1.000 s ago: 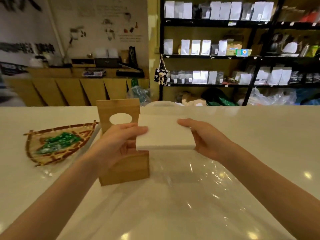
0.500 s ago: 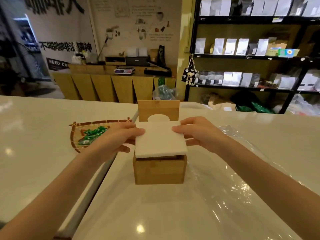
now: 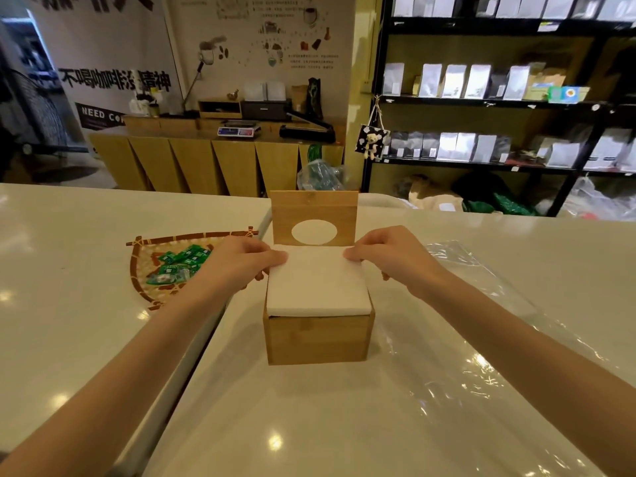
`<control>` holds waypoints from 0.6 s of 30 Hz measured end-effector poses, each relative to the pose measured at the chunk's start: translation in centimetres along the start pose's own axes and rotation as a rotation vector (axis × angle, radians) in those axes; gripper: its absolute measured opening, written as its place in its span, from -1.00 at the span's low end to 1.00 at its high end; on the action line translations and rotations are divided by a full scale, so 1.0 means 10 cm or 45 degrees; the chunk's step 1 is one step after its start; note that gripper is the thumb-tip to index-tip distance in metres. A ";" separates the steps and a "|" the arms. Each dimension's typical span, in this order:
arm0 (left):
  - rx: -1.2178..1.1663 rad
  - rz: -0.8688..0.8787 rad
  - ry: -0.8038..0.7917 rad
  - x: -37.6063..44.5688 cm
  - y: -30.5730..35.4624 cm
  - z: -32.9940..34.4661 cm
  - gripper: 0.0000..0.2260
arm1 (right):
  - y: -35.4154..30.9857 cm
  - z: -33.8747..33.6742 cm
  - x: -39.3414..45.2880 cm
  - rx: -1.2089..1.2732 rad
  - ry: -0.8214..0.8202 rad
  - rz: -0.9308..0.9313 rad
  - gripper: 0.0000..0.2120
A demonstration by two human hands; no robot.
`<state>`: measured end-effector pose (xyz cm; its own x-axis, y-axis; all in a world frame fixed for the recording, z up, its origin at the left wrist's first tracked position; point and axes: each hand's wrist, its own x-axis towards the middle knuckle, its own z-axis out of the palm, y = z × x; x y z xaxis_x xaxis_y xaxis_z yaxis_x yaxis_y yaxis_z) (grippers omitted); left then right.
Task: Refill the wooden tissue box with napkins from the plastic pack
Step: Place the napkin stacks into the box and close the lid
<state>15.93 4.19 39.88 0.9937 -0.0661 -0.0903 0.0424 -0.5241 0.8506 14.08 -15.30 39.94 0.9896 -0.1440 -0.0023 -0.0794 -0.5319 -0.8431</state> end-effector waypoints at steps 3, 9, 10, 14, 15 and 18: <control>0.036 0.000 0.019 0.04 -0.02 0.01 -0.90 | 0.01 0.00 0.02 -0.058 0.016 -0.015 -0.80; 0.158 0.076 0.039 0.12 -0.03 0.00 -0.81 | 0.04 0.00 0.03 -0.314 -0.053 -0.114 -0.78; 0.181 0.085 0.037 0.13 -0.02 0.00 -0.79 | 0.04 0.00 0.03 -0.350 -0.055 -0.138 -0.79; 0.277 0.091 0.019 0.17 -0.01 0.02 -0.80 | 0.04 0.01 0.05 -0.455 -0.049 -0.202 -0.81; 0.320 0.103 0.017 0.18 -0.01 0.03 -0.80 | 0.05 0.02 0.05 -0.475 -0.040 -0.215 -0.81; 0.487 0.152 0.072 0.19 -0.03 0.07 -0.78 | 0.04 0.05 0.05 -0.550 -0.045 -0.237 -0.82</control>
<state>17.69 3.61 39.14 0.9940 -0.1041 0.0350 -0.1043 -0.7944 0.5984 14.58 -15.21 39.31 0.9946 0.0116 0.1030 0.0647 -0.8457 -0.5298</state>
